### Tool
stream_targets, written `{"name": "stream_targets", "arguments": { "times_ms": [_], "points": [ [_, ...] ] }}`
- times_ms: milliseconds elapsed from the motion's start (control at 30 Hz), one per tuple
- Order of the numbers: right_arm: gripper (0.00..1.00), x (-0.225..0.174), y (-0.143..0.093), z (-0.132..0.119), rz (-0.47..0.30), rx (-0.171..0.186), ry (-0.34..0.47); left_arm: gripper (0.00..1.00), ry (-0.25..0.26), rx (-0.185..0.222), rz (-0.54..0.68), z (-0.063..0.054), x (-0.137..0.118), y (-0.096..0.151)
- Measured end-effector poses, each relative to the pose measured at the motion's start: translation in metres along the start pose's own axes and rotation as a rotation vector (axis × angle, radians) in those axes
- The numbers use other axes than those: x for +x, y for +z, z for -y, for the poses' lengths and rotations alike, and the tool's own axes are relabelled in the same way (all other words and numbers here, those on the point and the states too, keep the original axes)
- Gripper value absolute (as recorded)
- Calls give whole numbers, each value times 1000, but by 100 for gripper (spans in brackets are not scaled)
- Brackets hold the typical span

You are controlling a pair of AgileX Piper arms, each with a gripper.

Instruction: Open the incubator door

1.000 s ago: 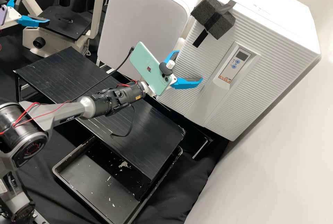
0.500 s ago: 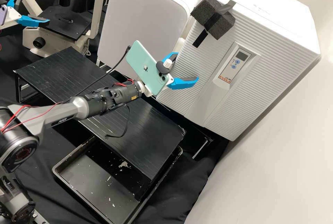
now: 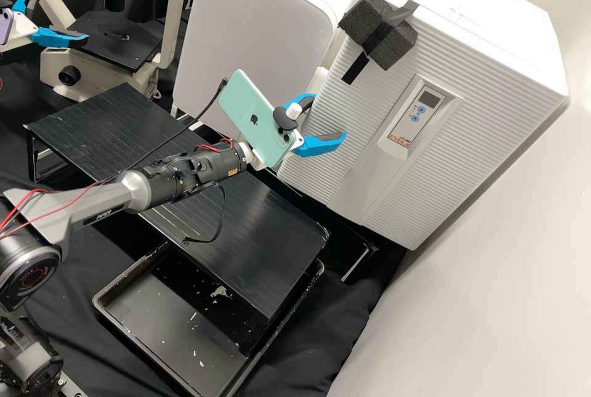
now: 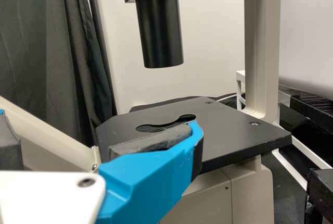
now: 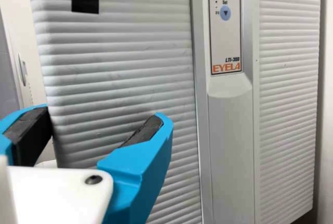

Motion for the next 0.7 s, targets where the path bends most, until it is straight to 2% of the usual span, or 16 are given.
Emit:
{"name": "stream_targets", "arguments": {
  "times_ms": [567,600,700],
  "points": [
    [100,13,-2,-5,-11,0,38,100,0,0,0,0,0,0],
    [0,13,-3,-7,-13,1,43,100,0,0,0,0,0,0],
    [0,15,-3,-9,-15,-4,46,100,0,0,0,0,0,0]
  ]
}}
